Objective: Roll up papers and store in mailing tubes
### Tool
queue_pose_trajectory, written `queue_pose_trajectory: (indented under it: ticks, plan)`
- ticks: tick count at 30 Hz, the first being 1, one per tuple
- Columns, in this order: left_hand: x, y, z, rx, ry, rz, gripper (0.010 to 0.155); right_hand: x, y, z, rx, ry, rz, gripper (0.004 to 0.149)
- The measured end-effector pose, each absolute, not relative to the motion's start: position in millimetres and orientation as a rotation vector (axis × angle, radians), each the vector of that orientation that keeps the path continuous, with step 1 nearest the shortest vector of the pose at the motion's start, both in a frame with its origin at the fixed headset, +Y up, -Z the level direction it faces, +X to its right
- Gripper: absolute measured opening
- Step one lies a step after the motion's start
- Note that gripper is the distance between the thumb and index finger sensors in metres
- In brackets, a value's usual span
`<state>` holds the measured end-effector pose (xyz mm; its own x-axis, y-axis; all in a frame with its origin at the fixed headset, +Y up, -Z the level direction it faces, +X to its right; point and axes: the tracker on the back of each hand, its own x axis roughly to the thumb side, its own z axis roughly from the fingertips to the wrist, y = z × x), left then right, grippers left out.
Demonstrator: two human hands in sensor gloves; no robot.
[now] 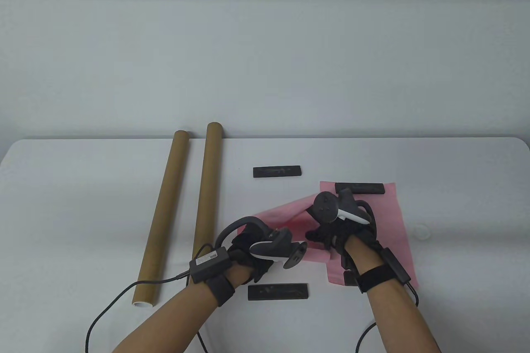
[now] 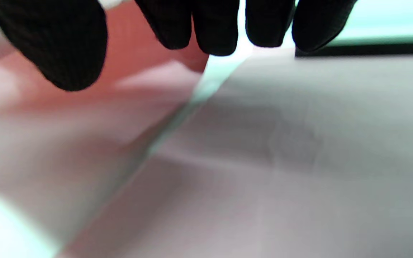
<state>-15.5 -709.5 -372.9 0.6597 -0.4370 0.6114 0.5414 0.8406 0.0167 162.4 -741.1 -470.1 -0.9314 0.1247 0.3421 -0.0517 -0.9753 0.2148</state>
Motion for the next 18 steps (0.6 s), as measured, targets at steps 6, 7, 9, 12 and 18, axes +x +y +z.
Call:
queue_pose_trajectory:
  ticks: [6,7,9,12,18]
  plan:
    - [-32.2,-681.2,-352.1,-0.033,-0.574,-0.544,0.06,168.7,-698.6,-453.2,0.702,0.183,2.75,0.071]
    - [-37.2,-676.1,-347.3,-0.017,-0.552,-0.492,0.06,168.6,-691.8,-449.3,0.719,0.176,2.693,0.071]
    - [-45.4,-669.9,-339.1,0.019,-0.514,-0.425,0.059,166.3,-679.6,-439.5,0.777,0.219,2.562,0.071]
    - [-56.2,-667.0,-325.9,0.067,-0.487,-0.36,0.059,158.8,-665.5,-417.4,0.914,0.301,2.369,0.08]
    - [-78.3,-669.7,-297.3,0.153,-0.473,-0.219,0.059,136.3,-654.2,-328.8,1.085,0.029,2.754,0.096]
